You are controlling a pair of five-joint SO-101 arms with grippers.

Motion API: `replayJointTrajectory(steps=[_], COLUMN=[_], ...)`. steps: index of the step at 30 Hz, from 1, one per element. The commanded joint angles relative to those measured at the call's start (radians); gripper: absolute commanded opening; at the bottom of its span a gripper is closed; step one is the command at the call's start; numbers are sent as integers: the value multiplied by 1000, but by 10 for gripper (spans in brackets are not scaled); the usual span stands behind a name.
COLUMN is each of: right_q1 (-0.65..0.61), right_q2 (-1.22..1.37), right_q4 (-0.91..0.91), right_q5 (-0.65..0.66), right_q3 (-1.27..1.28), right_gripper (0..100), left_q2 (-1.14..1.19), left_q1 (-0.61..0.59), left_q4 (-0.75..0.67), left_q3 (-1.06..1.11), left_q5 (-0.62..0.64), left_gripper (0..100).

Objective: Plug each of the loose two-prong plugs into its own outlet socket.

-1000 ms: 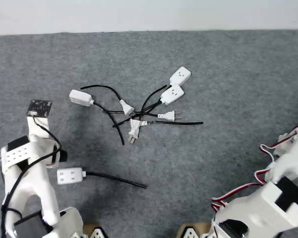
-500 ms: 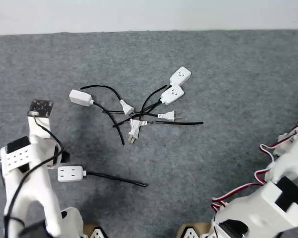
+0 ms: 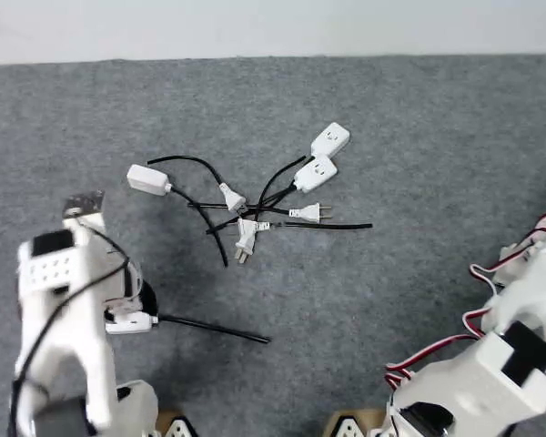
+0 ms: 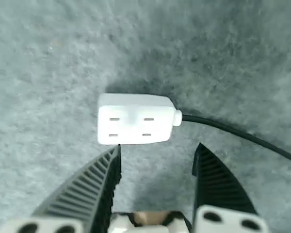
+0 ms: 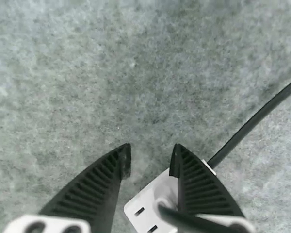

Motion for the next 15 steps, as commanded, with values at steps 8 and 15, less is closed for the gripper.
replayJointTrajectory(steps=[8,15], right_q1=[-42,-56], right_q2=[-4,-4], right_q4=[-19,-19], right_q5=[63,100], right_q3=[-11,-12], right_gripper=[139,139], left_q2=[368,413], left_q1=[37,25], left_q4=[-295,-295], left_q3=[-39,21], left_q5=[249,183], left_gripper=[232,232])
